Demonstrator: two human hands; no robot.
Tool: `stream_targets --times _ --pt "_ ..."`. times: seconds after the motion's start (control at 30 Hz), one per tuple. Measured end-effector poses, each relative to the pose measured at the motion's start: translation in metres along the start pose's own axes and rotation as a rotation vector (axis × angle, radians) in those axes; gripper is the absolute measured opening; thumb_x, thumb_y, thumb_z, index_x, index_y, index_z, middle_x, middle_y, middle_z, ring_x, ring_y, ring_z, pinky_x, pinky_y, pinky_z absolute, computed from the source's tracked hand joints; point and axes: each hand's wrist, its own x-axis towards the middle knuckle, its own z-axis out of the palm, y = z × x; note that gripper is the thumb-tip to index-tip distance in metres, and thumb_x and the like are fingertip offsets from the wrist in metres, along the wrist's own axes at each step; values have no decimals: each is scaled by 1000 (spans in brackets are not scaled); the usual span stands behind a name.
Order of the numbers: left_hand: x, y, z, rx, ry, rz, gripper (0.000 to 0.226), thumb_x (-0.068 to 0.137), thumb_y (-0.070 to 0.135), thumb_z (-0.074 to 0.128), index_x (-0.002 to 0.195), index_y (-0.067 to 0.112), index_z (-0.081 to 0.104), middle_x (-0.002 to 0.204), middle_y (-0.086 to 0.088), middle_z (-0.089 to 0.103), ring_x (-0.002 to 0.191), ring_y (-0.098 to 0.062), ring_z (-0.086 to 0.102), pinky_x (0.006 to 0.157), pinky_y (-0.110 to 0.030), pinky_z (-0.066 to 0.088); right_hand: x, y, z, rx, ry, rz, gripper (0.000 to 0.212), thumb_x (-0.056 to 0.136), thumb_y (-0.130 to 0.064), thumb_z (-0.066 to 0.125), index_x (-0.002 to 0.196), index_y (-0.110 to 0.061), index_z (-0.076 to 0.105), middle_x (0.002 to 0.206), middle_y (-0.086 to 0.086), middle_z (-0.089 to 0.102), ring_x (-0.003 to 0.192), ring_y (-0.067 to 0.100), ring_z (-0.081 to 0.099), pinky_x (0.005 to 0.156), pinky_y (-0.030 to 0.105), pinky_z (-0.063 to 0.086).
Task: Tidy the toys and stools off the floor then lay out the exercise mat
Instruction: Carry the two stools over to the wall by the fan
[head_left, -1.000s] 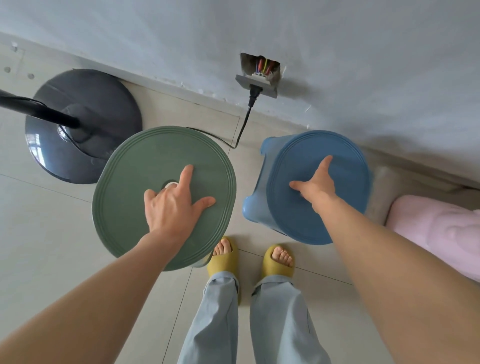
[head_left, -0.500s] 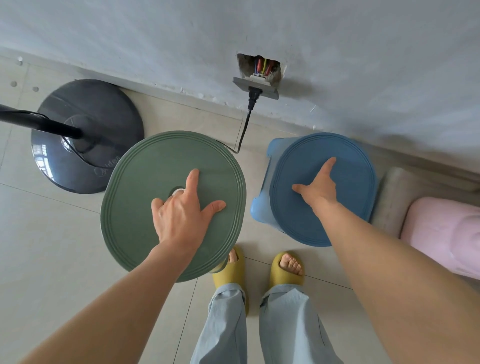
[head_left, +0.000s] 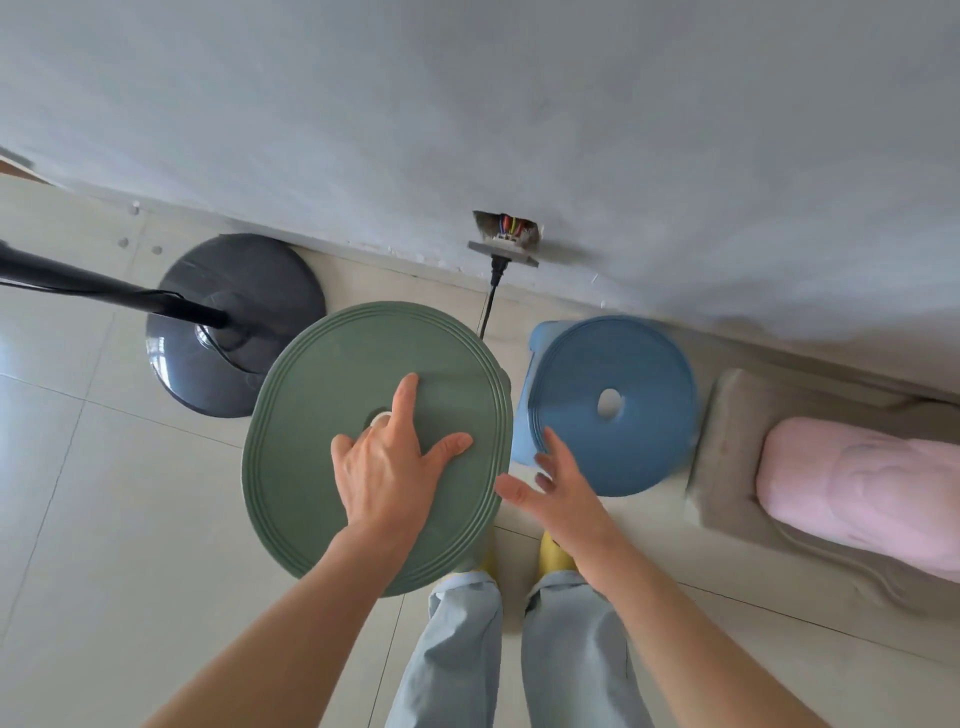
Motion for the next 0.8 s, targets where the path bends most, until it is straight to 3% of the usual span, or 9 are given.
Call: stream_targets --times 0.1,0.2,0.3,0.4,0.5,0.67,0.8 --pt "-18 21 -23 -23 20 49 73 82 60 53 143 30 26 105 -1 65 91 -23 60 80 -28 25 -32 -4 12 136 -41 -27 110 57 -47 84 146 -35 21 143 -11 41 129 14 45 107 42 40" --pt "-33 45 -34 -41 36 116 74 83 59 53 144 31 23 106 0 64 94 -21 60 77 -27 22 -52 -10 3 234 40 -112 86 61 -34 78 137 -32 40 122 -9 62 108 12 63 91 34 53" --pt "-43 68 -34 -36 22 213 77 86 54 52 147 31 12 109 2 60 99 -19 59 78 -28 22 -69 -13 -23 236 119 -176 71 67 -25 73 132 -29 47 120 -6 65 102 11 65 76 24 55" --pt "-53 95 -24 -53 -46 316 84 87 46 55 149 29 0 113 3 55 104 -18 56 81 -28 21 -82 -12 -58 244 195 -216 72 67 -22 72 134 -25 47 121 -5 65 107 12 64 88 31 53" --pt "-58 125 -6 -47 -117 393 90 88 42 56 149 27 -7 117 -1 52 110 -20 53 87 -32 27 -86 -8 -93 245 272 -239 74 66 -21 71 135 -22 46 122 -5 64 106 9 64 81 21 54" --pt "-50 170 35 -26 -188 415 89 88 39 59 150 26 -3 121 -6 54 113 -24 52 91 -34 31 -75 3 -134 275 355 -232 62 74 -11 72 131 -17 49 119 1 65 81 -4 65 58 9 47" --pt "-42 191 69 24 -217 400 87 87 39 59 150 26 -1 119 -7 55 112 -25 53 93 -35 31 -58 15 -155 308 440 -200 34 88 -3 59 113 -25 60 103 -3 67 84 6 64 62 15 48"
